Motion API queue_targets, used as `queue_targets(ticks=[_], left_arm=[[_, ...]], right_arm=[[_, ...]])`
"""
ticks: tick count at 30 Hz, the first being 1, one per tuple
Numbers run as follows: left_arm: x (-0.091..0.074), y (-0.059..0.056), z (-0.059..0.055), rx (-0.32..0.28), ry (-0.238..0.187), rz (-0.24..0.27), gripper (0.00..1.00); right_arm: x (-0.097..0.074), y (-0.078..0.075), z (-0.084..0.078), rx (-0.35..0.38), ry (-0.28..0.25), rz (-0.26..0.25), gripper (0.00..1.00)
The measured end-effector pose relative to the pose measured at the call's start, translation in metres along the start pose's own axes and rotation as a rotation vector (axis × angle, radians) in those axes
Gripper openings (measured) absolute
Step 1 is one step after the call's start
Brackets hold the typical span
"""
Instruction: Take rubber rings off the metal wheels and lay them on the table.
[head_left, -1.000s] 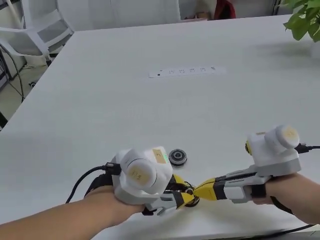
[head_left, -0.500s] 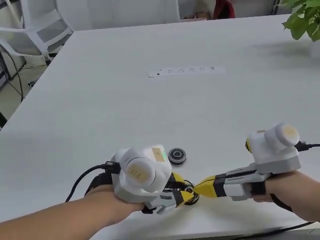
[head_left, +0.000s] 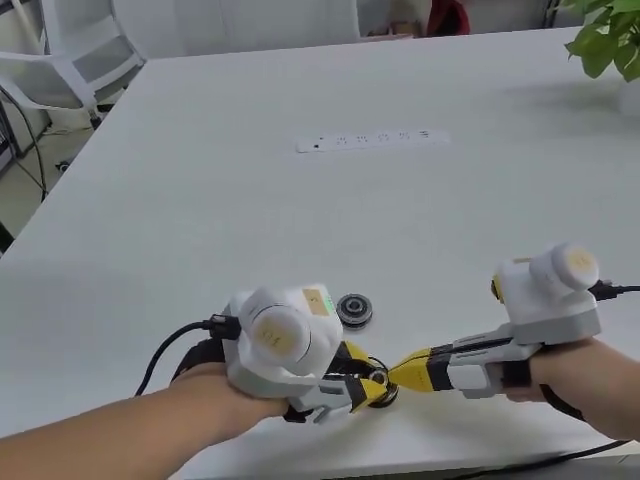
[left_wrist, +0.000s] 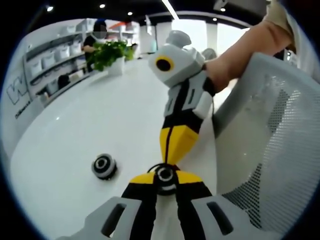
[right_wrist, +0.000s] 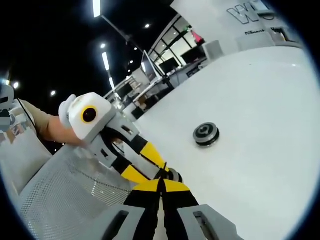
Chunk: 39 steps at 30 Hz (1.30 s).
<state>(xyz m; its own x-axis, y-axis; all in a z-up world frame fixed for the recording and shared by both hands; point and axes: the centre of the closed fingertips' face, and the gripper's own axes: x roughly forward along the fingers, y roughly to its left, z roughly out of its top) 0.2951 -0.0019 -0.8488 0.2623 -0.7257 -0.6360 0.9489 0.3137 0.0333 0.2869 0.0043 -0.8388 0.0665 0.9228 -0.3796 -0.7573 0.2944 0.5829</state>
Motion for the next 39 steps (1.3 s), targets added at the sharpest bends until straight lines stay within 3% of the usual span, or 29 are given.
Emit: queue_targets(ticks=[6, 16, 27, 39], left_arm=[[-0.004, 0.000, 0.005, -0.013, -0.015, -0.012, 0.17], [-0.010, -0.002, 0.003, -0.012, 0.001, -0.025, 0.22], [-0.026, -0.004, 0.014, -0.040, -0.039, -0.029, 0.31], [-0.051, 0.000, 0.021, -0.053, -0.077, 0.000, 0.38]], right_arm=[[-0.001, -0.003, 0.001, 0.003, -0.004, -0.001, 0.00], [-0.002, -0.006, 0.002, 0.003, -0.010, 0.001, 0.00], [-0.005, -0.003, 0.007, -0.003, -0.017, 0.015, 0.00], [-0.006, 0.005, 0.016, -0.015, -0.021, 0.034, 0.00]])
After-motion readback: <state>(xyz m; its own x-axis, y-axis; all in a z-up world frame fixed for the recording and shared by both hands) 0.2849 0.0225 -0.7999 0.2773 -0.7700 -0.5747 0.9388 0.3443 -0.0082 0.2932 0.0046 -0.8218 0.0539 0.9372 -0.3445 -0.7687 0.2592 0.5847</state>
